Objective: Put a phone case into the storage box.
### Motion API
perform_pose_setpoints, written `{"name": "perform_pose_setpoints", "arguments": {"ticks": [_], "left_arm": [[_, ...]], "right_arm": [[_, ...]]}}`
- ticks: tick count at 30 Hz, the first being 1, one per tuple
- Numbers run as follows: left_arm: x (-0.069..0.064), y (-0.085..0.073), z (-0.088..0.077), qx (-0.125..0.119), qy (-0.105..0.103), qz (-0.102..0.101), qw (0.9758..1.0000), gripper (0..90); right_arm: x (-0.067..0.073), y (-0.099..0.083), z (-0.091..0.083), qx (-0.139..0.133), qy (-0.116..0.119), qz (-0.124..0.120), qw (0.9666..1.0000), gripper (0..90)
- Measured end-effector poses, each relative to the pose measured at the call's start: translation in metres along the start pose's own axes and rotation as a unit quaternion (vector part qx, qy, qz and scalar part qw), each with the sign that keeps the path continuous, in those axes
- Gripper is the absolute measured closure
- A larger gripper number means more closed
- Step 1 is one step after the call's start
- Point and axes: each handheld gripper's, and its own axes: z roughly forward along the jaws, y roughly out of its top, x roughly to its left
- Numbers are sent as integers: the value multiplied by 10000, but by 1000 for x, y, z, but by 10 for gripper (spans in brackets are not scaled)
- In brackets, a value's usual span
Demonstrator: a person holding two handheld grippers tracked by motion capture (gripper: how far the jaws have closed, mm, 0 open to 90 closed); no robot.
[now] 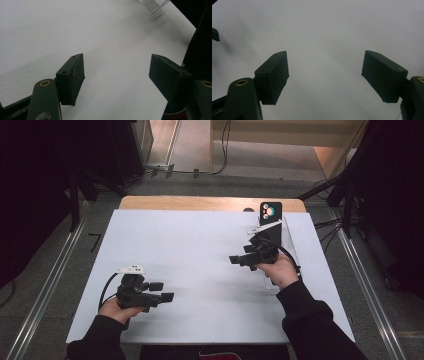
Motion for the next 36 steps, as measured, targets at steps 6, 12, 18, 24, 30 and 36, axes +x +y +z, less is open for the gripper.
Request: {"name": "perform_pose_setpoints", "arguments": {"ticks": [6,12,18,24,30,36], "left_arm": [[-1,0,1,13,-26,12,10000,285],[-2,0,1,16,-45,23,10000,285],[-3,0,2,58,-96,68,9999,285],[-4,0,3,78,-115,93,9999,285],[-4,0,3,88,-143,113,9998,285],[-5,0,4,110,-175,136,9997,285]], "right_arm": [[8,-9,-2,108,145,-149,9997,208],[15,-17,-5,38,320,-353,9989,209],[20,-26,-8,32,456,-496,9977,209],[21,-35,-12,-1,447,-544,9975,209],[21,-44,-15,-5,453,-611,9971,208],[22,-54,-19,66,458,-623,9970,208]]}}
